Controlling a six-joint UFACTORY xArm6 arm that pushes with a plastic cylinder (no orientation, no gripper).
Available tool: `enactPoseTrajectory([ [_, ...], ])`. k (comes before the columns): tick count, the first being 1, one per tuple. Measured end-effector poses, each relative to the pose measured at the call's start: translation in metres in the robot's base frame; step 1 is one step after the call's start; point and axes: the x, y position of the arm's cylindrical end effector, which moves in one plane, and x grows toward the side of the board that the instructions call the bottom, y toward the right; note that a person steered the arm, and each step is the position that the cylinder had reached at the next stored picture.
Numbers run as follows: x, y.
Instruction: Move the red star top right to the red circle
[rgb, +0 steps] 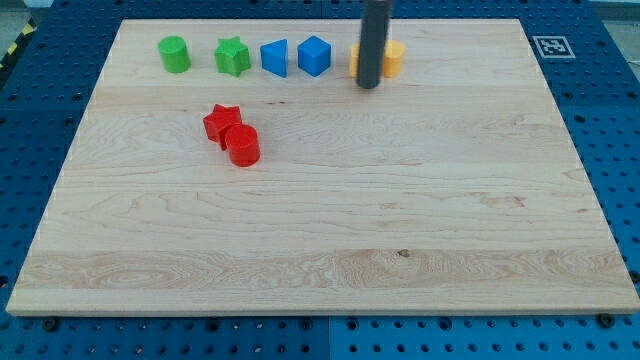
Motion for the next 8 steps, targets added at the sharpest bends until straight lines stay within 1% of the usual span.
enactPoseTrajectory([
  [2,0.006,-0.097],
  [4,0.047,-0.184],
  [5,0.057,-0.224],
  [6,0.063,-0.219],
  [8,0.090,-0.174],
])
